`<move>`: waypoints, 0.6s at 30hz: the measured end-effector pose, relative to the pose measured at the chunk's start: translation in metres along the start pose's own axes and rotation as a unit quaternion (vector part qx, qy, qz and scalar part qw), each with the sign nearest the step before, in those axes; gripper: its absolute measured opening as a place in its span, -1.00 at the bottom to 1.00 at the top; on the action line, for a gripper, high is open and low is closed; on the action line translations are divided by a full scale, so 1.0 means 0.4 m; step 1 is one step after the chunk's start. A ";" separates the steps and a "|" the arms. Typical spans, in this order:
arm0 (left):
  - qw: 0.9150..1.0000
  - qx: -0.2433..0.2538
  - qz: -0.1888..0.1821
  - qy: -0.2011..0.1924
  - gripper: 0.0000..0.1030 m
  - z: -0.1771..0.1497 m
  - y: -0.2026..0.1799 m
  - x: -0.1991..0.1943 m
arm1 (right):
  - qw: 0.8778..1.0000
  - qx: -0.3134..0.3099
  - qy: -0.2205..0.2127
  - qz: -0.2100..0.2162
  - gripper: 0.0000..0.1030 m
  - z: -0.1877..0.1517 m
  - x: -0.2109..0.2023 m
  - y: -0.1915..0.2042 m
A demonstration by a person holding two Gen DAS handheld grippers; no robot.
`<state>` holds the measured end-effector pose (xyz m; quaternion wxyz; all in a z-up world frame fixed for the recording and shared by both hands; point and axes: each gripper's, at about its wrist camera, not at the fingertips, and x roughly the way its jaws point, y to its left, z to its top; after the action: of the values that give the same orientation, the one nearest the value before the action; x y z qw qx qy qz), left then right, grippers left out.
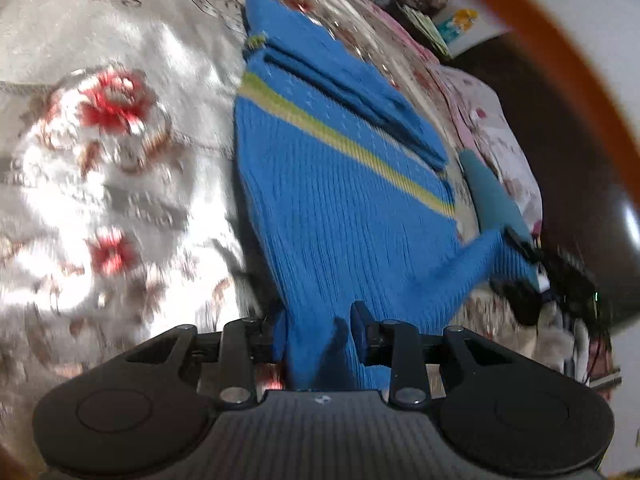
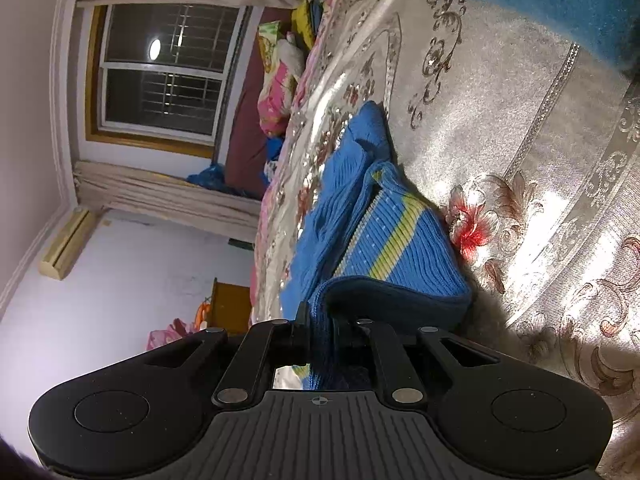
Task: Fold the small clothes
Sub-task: 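Grasp the hem with the left gripper while the right gripper lifts the hem toward the collar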
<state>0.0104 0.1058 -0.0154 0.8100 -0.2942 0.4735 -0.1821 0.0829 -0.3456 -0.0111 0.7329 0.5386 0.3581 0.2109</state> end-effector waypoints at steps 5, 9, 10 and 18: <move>1.000 0.014 0.023 -0.010 -0.76 0.002 -0.016 -0.001 | 1.000 -0.008 0.013 0.000 -0.79 -0.007 0.011 0.006; 0.999 0.018 0.002 -0.032 -0.76 0.034 -0.033 -0.010 | 1.000 -0.015 0.011 0.006 -0.79 -0.010 0.011 0.021; 0.999 0.017 -0.007 -0.041 -0.76 0.046 -0.038 -0.016 | 1.000 -0.015 0.009 0.009 -0.79 -0.008 0.009 0.026; 0.988 0.004 -0.085 -0.127 -0.76 0.208 -0.067 -0.070 | 0.999 -0.022 -0.011 0.045 -0.79 0.051 0.031 0.101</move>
<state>0.0691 0.1269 0.0518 0.8465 -0.3509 0.3388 -0.2135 0.1093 -0.3366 0.0266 0.7382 0.5401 0.3210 0.2455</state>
